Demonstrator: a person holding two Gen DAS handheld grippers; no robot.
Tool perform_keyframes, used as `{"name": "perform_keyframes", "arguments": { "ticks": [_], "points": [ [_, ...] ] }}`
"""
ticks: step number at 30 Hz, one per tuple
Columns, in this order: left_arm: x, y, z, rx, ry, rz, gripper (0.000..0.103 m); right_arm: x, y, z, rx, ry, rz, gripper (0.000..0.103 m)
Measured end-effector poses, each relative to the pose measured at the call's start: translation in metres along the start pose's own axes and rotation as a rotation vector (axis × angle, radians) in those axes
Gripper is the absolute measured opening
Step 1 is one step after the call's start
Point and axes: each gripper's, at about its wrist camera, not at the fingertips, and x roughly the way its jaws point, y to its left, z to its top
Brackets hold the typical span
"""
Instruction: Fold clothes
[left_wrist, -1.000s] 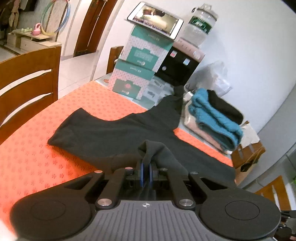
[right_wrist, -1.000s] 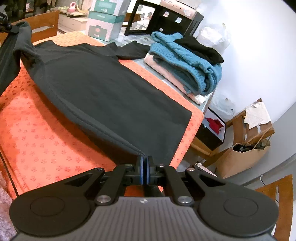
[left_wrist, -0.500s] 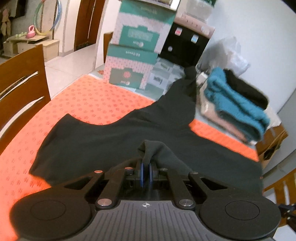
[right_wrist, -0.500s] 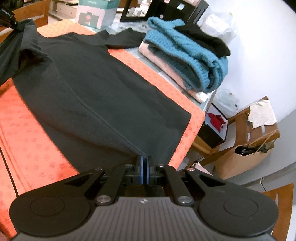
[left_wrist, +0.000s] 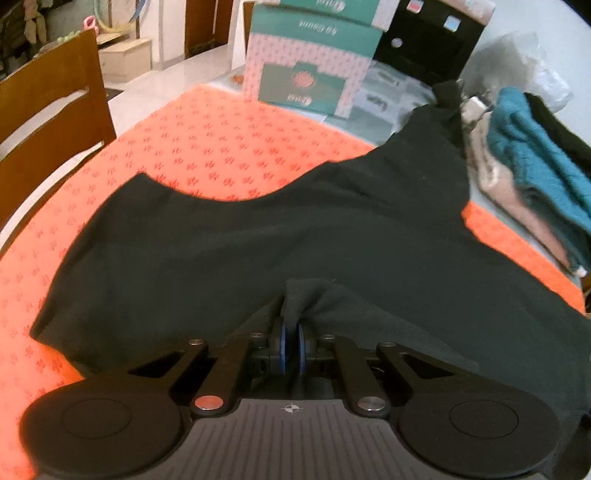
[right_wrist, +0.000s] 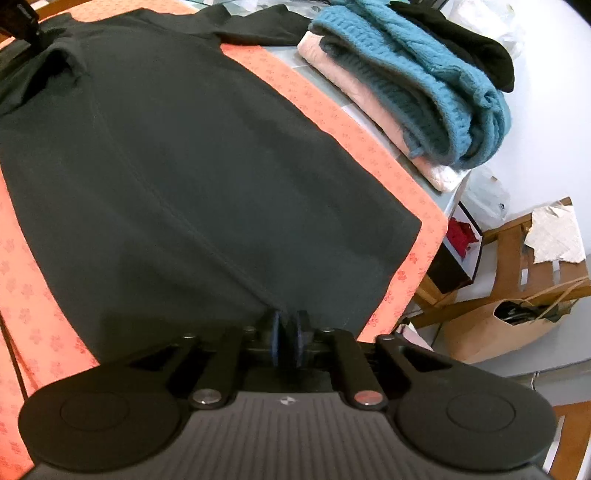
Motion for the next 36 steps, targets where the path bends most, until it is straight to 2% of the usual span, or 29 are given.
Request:
{"name": "perform_keyframes", "arguments": {
  "ticks": [3,5,8,13,15,17,21,26,31,36],
  "points": [
    [-0.001,0.004,-0.002,-0.028,-0.012,-0.018,0.011,-0.018,-0.012,-0.011,0.082,-0.035,-0.01,0.038],
    [-0.002,0.008,-0.003,-0.055,-0.021,-0.039,0.011,-0.035,-0.021,-0.023,0.173,-0.061,-0.008,0.04],
    [-0.001,0.013,-0.002,-0.094,-0.018,-0.056,0.014,-0.052,-0.025,-0.041,0.267,-0.098,0.019,0.04],
    [-0.004,0.013,0.002,-0.103,-0.027,-0.066,0.02,-0.038,-0.012,-0.046,0.291,-0.11,0.027,0.037],
    [-0.008,0.011,0.004,-0.094,-0.037,-0.069,0.027,-0.025,-0.008,-0.043,0.299,-0.099,0.045,0.037],
    [-0.012,0.009,0.006,-0.086,-0.047,-0.073,0.041,-0.011,-0.006,-0.04,0.305,-0.072,0.065,0.036],
    [-0.038,0.011,0.012,-0.095,-0.095,-0.111,0.058,-0.003,-0.004,-0.036,0.323,-0.044,0.076,0.036],
    [-0.074,0.016,0.004,-0.094,-0.107,-0.144,0.067,-0.036,0.001,-0.028,0.321,-0.105,0.083,0.036],
    [-0.112,0.02,-0.01,-0.083,-0.101,-0.167,0.071,-0.068,0.02,-0.025,0.307,-0.142,0.133,0.037],
    [-0.146,0.036,-0.038,-0.105,-0.1,-0.147,0.074,-0.1,0.039,-0.022,0.293,-0.18,0.184,0.037]
  ]
}}
